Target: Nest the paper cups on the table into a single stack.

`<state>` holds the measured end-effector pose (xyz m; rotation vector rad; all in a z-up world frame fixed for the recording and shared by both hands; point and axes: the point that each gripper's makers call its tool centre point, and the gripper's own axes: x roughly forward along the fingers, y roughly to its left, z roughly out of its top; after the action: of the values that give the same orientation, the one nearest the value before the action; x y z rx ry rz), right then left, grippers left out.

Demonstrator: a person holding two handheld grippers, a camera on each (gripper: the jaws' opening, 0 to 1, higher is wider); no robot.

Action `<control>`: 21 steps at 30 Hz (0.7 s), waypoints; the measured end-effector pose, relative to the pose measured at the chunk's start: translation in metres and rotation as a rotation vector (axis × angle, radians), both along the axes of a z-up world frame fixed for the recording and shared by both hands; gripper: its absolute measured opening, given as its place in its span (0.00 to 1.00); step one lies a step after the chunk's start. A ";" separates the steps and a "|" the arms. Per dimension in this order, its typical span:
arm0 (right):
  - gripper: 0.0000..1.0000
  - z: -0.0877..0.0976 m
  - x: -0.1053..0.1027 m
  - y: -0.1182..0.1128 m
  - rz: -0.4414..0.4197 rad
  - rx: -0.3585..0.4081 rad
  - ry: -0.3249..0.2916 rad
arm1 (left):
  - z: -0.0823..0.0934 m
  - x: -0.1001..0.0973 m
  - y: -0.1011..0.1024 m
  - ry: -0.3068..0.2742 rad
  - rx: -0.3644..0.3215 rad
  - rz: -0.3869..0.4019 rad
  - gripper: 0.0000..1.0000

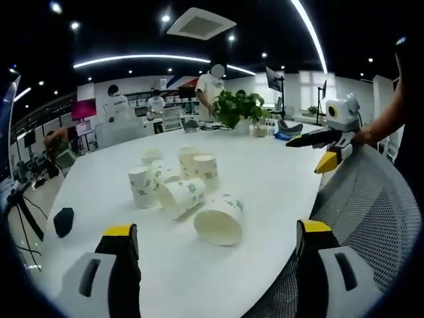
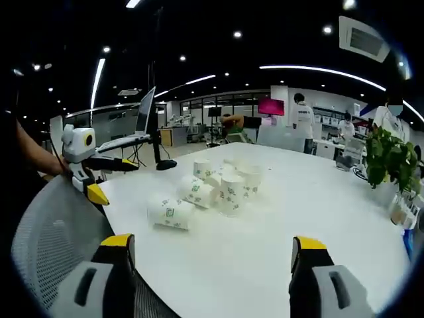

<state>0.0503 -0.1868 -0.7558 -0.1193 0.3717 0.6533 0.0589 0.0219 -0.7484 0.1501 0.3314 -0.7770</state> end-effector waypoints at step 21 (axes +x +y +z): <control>1.00 0.001 0.000 0.001 -0.001 0.002 0.000 | -0.002 0.001 0.002 0.002 0.002 0.001 0.96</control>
<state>0.0502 -0.1863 -0.7550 -0.1177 0.3712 0.6531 0.0597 0.0242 -0.7504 0.1513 0.3343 -0.7755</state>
